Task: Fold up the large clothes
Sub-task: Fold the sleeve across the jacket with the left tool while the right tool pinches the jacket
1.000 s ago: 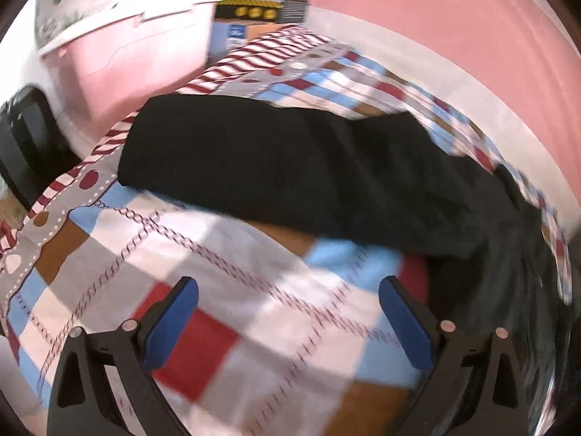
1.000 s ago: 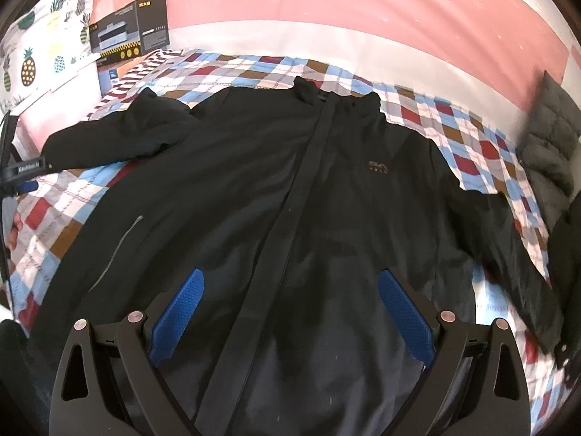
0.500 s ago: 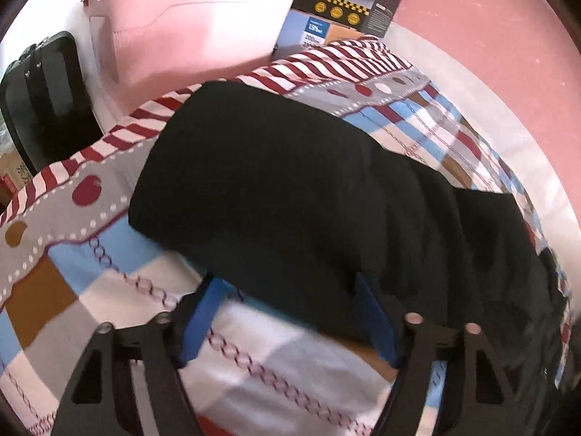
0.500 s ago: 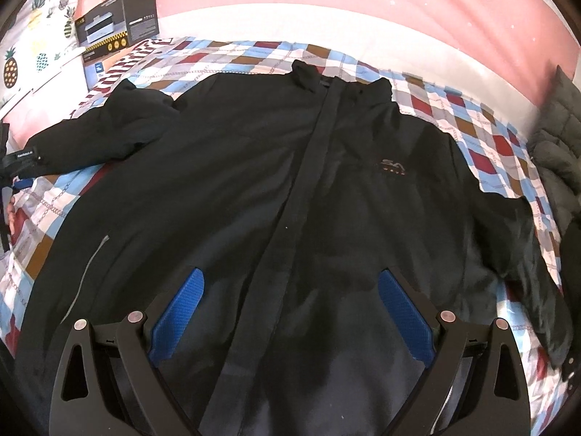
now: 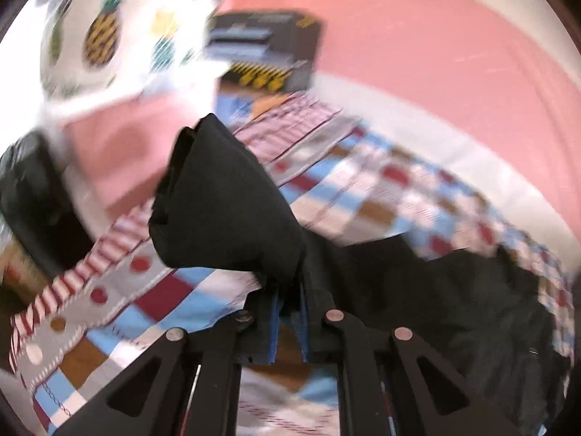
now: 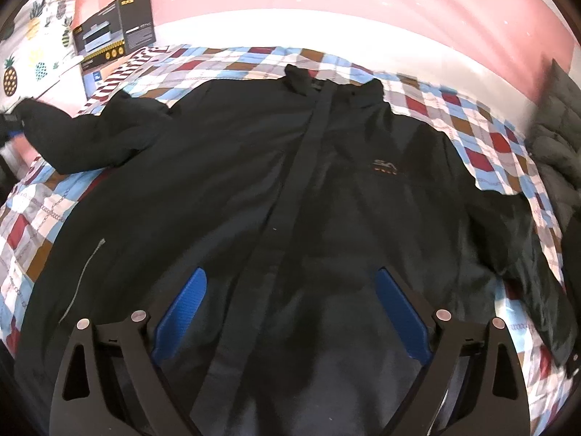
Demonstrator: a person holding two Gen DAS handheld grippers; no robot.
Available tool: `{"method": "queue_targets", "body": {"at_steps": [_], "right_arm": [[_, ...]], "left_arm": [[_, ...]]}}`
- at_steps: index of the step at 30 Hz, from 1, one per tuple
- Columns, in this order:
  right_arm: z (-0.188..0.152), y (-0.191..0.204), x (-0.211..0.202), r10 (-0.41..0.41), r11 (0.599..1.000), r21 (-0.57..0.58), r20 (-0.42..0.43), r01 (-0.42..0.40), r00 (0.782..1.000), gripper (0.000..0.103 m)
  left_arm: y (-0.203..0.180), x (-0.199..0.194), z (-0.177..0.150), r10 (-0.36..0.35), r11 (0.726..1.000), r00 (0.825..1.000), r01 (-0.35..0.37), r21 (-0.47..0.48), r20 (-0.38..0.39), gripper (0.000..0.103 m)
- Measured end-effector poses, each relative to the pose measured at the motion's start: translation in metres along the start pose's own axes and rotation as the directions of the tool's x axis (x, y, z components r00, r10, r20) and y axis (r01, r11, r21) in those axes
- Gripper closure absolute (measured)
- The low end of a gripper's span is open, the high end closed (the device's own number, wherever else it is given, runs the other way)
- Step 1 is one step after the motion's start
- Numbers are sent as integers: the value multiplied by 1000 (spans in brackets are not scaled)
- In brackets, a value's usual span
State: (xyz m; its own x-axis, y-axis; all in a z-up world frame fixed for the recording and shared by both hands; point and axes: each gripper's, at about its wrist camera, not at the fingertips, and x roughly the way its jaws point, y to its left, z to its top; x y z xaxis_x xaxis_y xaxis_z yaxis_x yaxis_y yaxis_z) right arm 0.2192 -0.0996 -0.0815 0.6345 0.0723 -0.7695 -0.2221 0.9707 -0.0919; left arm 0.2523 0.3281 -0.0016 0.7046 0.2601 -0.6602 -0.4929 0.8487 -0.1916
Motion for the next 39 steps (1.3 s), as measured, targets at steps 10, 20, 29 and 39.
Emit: {"method": "queue_targets", "body": {"at_steps": [10, 20, 29, 39], "right_arm": [[-13, -47, -12, 5, 994, 107, 0, -5, 1000, 9], [-35, -97, -20, -14, 978, 208, 8, 12, 1000, 10], [-48, -133, -8, 32, 956, 293, -38, -19, 999, 10], [-51, -155, -1, 55, 931, 364, -56, -30, 997, 10]], "left_arm": [[-138, -60, 27, -279, 943, 959, 264, 203, 46, 93], [-282, -44, -34, -470, 815, 873, 486, 316, -130, 94], [-363, 8, -133, -467, 745, 799, 586, 318, -378, 93], [-370, 15, -173, -542, 671, 650, 716, 191, -533, 43]]}}
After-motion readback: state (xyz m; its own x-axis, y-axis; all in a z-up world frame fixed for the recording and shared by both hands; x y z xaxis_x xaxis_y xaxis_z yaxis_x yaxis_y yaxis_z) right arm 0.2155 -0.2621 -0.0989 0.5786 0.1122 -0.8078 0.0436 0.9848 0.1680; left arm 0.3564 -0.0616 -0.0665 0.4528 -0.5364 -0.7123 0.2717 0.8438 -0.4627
